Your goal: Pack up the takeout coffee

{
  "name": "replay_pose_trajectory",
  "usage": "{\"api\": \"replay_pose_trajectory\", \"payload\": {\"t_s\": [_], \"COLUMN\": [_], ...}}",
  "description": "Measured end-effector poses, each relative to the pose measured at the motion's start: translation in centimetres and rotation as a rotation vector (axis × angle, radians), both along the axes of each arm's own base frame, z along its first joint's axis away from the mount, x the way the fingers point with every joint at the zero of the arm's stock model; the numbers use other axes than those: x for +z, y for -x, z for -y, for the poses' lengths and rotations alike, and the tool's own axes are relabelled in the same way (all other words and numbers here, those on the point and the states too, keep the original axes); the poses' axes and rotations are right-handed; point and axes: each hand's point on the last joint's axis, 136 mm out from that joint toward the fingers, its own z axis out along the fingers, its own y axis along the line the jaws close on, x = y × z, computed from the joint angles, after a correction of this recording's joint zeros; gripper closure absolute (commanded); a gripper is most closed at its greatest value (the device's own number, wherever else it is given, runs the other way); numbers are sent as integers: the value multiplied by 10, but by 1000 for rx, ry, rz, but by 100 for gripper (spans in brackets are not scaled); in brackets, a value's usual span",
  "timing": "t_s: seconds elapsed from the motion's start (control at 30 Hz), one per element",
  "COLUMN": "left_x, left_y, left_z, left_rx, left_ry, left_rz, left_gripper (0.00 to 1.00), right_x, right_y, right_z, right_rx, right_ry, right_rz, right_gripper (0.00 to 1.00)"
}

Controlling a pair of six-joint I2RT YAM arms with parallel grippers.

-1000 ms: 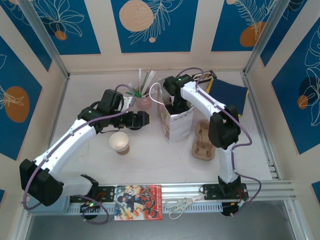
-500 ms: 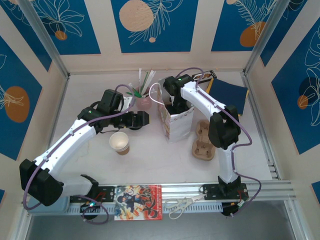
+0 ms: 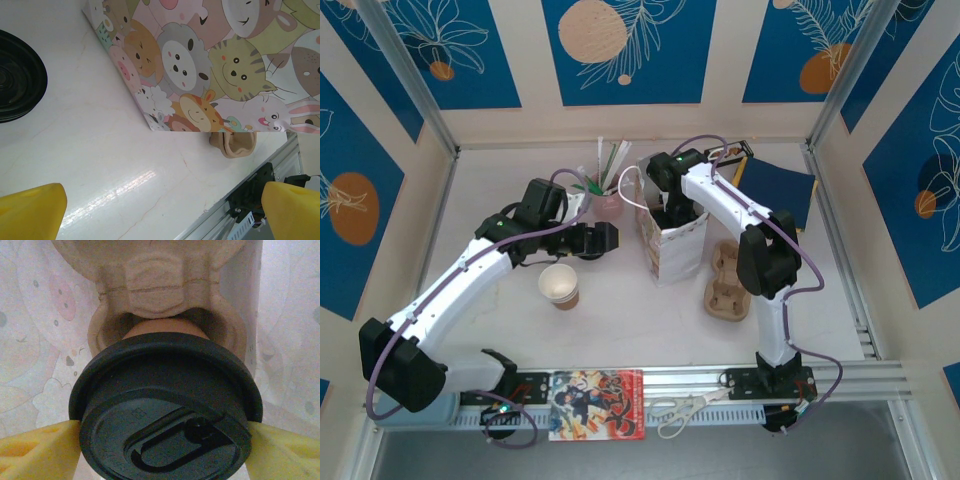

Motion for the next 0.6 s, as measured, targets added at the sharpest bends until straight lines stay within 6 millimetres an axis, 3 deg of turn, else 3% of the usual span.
{"api": "replay_pose_trajectory", "payload": {"t_s": [0.6], "left_x": [0], "left_y": [0], "left_z": [0], "left_rx": [0], "left_ry": [0], "left_rz": [0], "left_gripper": [0], "right_x": [0], "right_y": [0], "right_z": [0], "right_rx": [0], "right_ry": [2], "right_rz": [1], "right_gripper": [16]}}
